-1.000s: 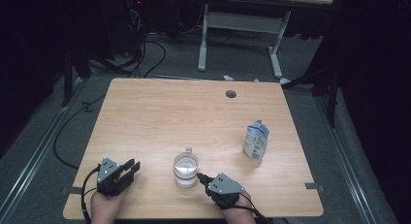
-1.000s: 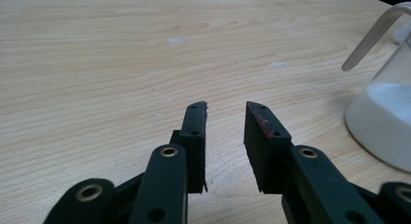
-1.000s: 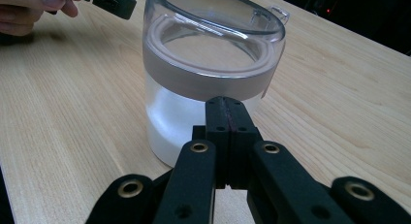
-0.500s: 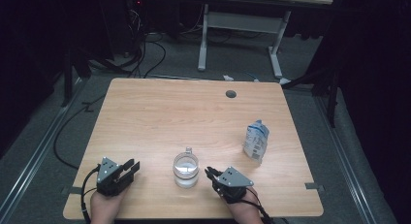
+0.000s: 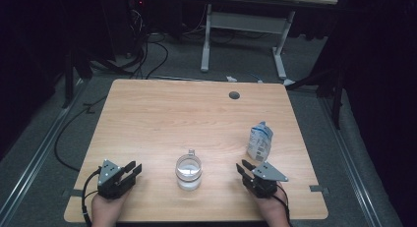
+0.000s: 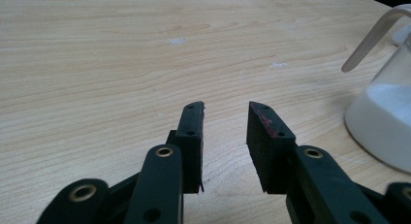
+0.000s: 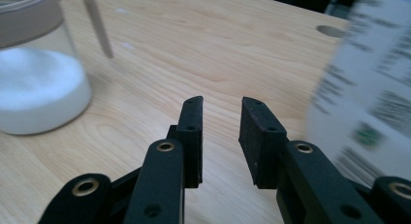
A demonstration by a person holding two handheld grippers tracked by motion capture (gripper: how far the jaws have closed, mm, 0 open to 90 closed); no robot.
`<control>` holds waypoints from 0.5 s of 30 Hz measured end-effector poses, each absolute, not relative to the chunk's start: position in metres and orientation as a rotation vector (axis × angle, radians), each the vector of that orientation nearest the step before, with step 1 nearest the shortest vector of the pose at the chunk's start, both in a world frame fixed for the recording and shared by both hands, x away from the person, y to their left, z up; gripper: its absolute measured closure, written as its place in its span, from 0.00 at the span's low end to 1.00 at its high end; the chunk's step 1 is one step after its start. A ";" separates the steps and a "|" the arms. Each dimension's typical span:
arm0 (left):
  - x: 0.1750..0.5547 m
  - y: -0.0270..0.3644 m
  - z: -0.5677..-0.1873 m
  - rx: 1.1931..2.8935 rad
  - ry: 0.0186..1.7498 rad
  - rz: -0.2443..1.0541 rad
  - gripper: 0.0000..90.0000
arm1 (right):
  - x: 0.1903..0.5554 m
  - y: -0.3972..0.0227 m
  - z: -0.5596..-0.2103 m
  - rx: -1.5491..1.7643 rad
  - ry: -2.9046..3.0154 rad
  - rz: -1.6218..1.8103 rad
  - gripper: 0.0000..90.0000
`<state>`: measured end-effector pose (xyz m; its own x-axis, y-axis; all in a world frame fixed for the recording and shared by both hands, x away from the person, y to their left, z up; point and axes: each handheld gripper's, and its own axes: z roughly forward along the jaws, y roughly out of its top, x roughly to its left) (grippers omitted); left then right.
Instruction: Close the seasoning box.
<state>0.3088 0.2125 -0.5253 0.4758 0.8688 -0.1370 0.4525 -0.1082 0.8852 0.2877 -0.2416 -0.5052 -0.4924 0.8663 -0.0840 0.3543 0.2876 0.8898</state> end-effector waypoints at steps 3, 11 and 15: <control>0.309 0.213 -0.525 1.734 1.135 0.529 0.74 | 0.283 -0.257 -0.501 1.111 1.947 1.146 0.78; 0.309 0.210 -0.525 1.741 1.128 0.531 0.74 | 0.276 -0.279 -0.497 1.158 1.897 1.147 0.77; 0.309 0.211 -0.525 1.741 1.130 0.531 0.74 | 0.276 -0.276 -0.499 1.144 1.907 1.142 0.77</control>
